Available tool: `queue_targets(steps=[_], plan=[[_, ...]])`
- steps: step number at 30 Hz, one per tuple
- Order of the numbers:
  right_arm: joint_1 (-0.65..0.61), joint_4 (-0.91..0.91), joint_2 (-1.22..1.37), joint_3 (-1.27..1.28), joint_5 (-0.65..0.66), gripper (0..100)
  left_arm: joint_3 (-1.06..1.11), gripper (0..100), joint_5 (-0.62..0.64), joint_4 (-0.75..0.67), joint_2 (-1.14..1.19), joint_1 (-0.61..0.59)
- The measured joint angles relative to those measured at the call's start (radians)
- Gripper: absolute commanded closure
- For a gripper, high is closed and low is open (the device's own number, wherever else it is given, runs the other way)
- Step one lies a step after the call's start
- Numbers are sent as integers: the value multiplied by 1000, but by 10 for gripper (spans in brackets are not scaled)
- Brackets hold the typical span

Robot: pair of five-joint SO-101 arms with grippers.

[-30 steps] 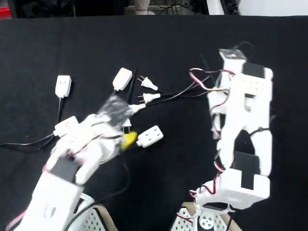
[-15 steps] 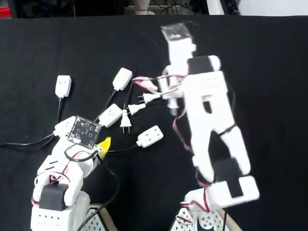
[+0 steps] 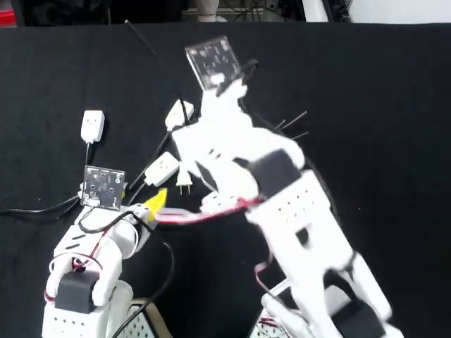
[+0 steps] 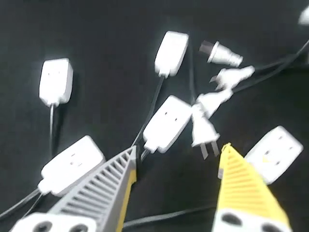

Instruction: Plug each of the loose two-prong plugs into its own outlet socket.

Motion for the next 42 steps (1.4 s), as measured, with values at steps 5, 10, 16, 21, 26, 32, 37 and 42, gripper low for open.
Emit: queue_targets(steps=[5, 10, 16, 21, 26, 32, 37, 42], plan=[[-72, -124, -281, 249, -34, 987, -11, 728, 54, -74, 0, 100], [-84, -163, -500, 442, -38, 987, -18, 728, 75, -106, 0, 138], [-83, -164, -568, 529, -60, 987, -32, 729, 77, -106, 2, 167], [-141, -75, -569, 529, -77, 987, -3, 728, 77, -186, -3, 167], [-178, -6, -569, 529, -80, 987, 26, 728, 77, -227, 2, 167], [-120, 3, -569, 529, -48, 987, 23, 728, 28, -180, 2, 58], [-6, 3, -531, 529, 3, 984, 18, 728, -107, -84, 2, -172], [20, 81, -393, 529, 78, 861, 60, 728, -210, -75, -3, -282]])
